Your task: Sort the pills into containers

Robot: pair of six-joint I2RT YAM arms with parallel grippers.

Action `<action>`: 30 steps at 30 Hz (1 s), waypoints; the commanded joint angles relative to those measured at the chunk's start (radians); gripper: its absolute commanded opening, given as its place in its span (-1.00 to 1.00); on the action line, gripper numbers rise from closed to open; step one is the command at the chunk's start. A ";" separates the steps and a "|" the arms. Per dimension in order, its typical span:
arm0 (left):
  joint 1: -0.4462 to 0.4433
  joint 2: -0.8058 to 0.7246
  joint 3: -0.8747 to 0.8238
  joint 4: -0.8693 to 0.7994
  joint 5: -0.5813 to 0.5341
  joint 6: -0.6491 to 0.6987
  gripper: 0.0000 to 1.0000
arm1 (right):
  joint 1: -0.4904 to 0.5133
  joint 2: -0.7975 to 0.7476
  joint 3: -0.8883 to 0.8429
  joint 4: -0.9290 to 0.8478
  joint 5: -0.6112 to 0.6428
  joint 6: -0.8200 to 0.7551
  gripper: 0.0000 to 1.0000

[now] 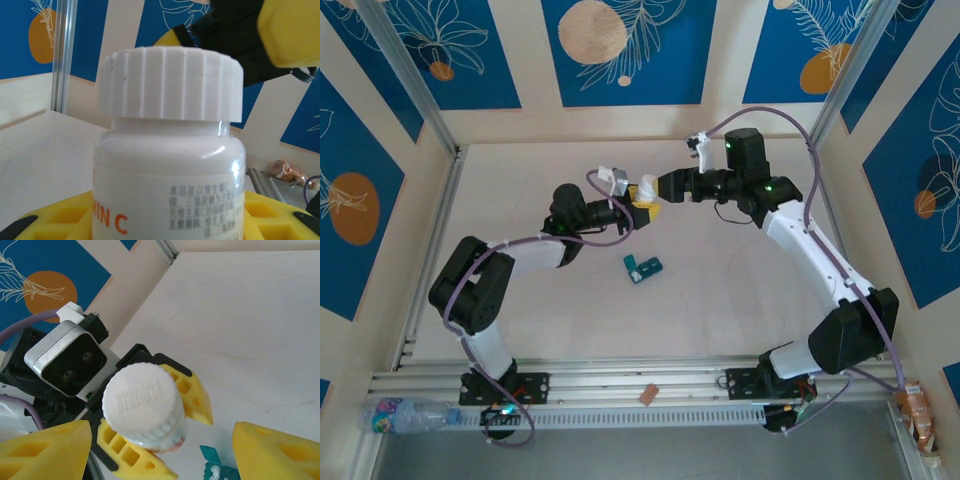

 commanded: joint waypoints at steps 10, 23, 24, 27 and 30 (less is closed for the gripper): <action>0.000 0.016 0.033 0.074 0.057 -0.045 -1.00 | 0.021 0.043 0.062 0.005 -0.052 -0.006 0.35; -0.001 0.018 0.037 0.062 0.066 -0.055 -1.00 | 0.032 0.074 0.080 -0.009 -0.060 0.001 0.13; 0.000 0.018 0.038 0.061 0.066 -0.056 -1.00 | 0.034 0.074 0.078 -0.011 -0.059 0.000 0.13; 0.000 0.018 0.039 0.060 0.066 -0.057 -1.00 | 0.038 0.074 0.075 -0.012 -0.052 0.003 0.02; 0.001 0.016 0.039 0.059 0.066 -0.057 -1.00 | 0.048 0.074 0.071 -0.012 -0.040 0.009 -0.09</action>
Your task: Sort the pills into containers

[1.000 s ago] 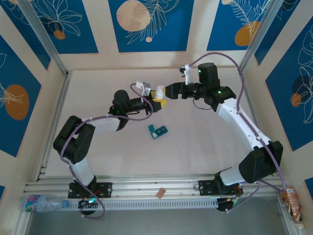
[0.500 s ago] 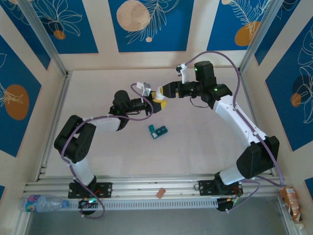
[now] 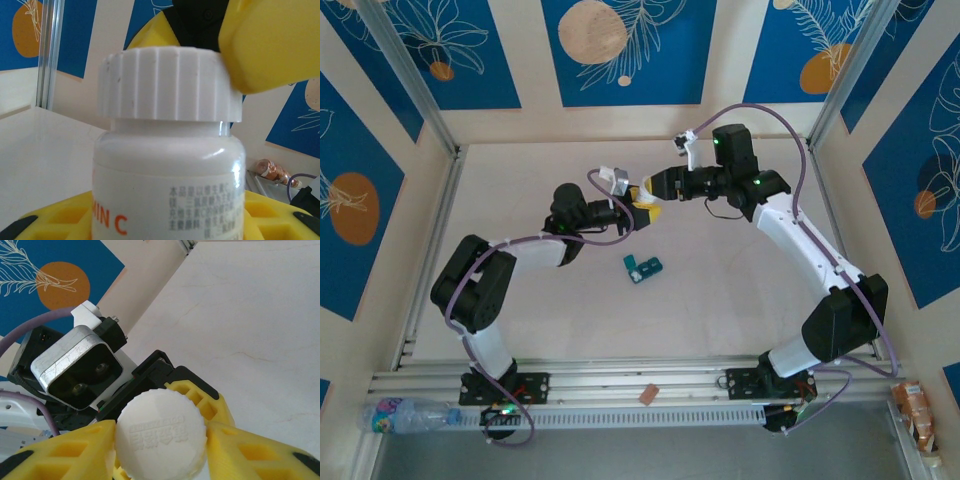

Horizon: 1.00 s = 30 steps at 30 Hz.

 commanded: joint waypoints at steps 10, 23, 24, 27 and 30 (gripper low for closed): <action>-0.002 -0.032 0.003 -0.002 -0.064 0.050 -1.00 | 0.153 -0.032 -0.075 -0.006 0.372 0.221 -0.31; -0.001 -0.050 -0.003 -0.061 -0.107 0.101 -1.00 | 0.194 -0.048 -0.032 -0.059 0.479 0.286 0.05; -0.001 -0.049 -0.001 -0.066 -0.104 0.101 -1.00 | 0.179 -0.064 -0.031 -0.055 0.450 0.275 0.17; -0.002 -0.050 0.001 -0.071 -0.098 0.101 -1.00 | 0.127 -0.117 -0.030 -0.059 0.351 0.228 0.44; -0.002 -0.054 0.003 -0.077 -0.086 0.104 -1.00 | 0.077 -0.165 -0.038 -0.061 0.242 0.172 0.57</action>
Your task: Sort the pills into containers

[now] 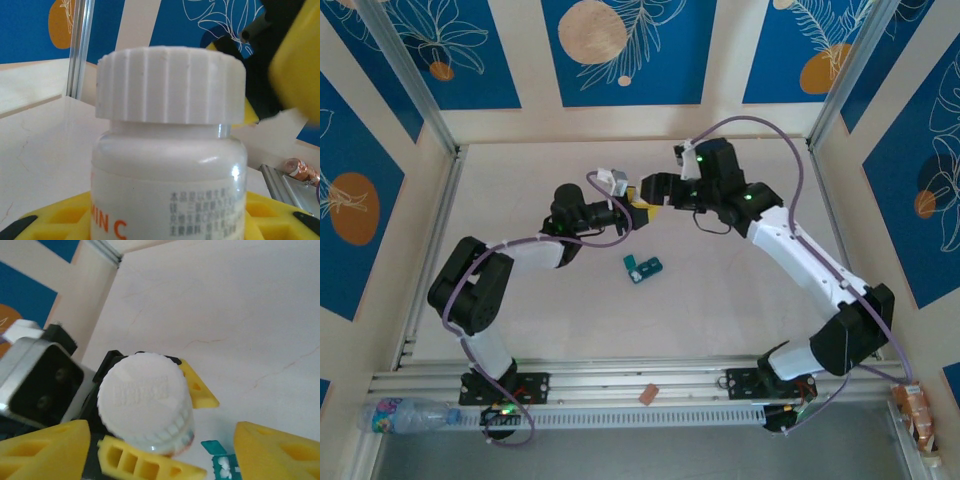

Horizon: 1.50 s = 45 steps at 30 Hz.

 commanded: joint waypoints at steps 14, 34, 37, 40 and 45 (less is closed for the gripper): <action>-0.003 -0.043 0.040 0.012 0.101 -0.017 -1.00 | -0.130 0.086 0.189 -0.115 -0.365 -0.255 0.60; -0.003 -0.051 0.038 0.009 0.108 -0.021 -1.00 | -0.060 0.165 0.202 -0.150 -0.329 -0.249 -0.27; -0.002 -0.054 0.038 0.009 0.099 -0.020 -1.00 | -0.021 0.143 0.169 -0.135 -0.264 -0.213 -0.31; -0.003 -0.060 0.035 0.004 0.079 -0.013 -1.00 | 0.046 0.116 0.129 -0.127 -0.094 -0.133 -0.32; -0.002 -0.064 0.034 -0.008 0.060 -0.002 -1.00 | 0.132 0.121 0.097 -0.134 0.112 0.035 -0.30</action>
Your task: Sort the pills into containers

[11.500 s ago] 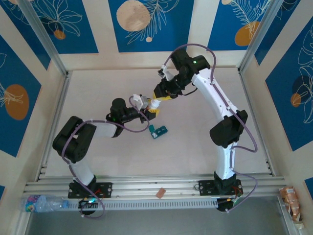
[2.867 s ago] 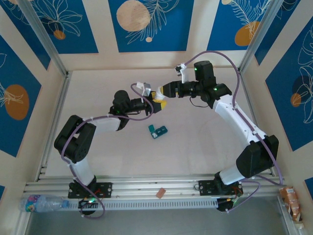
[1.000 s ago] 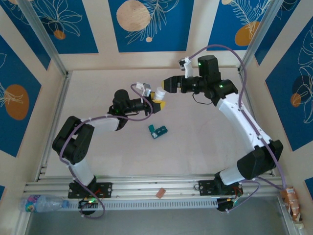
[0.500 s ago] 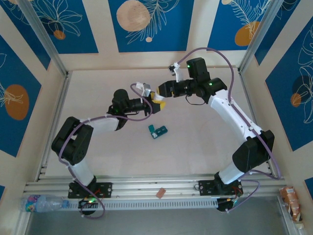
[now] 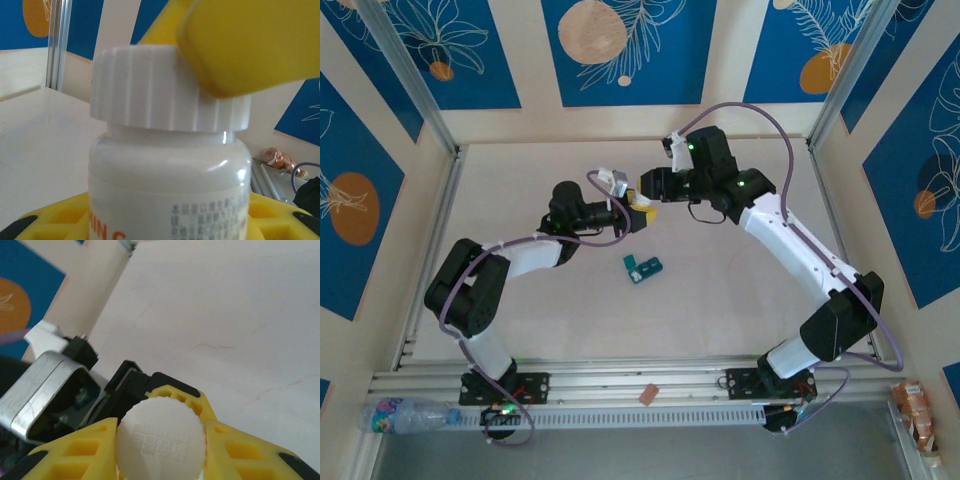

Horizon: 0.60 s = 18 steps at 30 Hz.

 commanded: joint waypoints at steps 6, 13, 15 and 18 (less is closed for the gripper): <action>-0.009 -0.048 0.014 0.036 -0.036 0.027 -1.00 | 0.095 0.021 -0.041 -0.045 0.122 0.171 -0.24; -0.009 -0.042 0.015 0.029 -0.034 0.040 -1.00 | 0.048 -0.042 -0.013 -0.075 0.109 0.149 0.20; -0.009 -0.037 0.019 0.033 -0.031 0.040 -1.00 | 0.021 -0.082 -0.029 -0.057 0.074 0.142 0.35; -0.009 -0.026 0.026 0.054 -0.017 0.031 -1.00 | -0.009 -0.139 -0.063 -0.028 0.017 0.098 0.50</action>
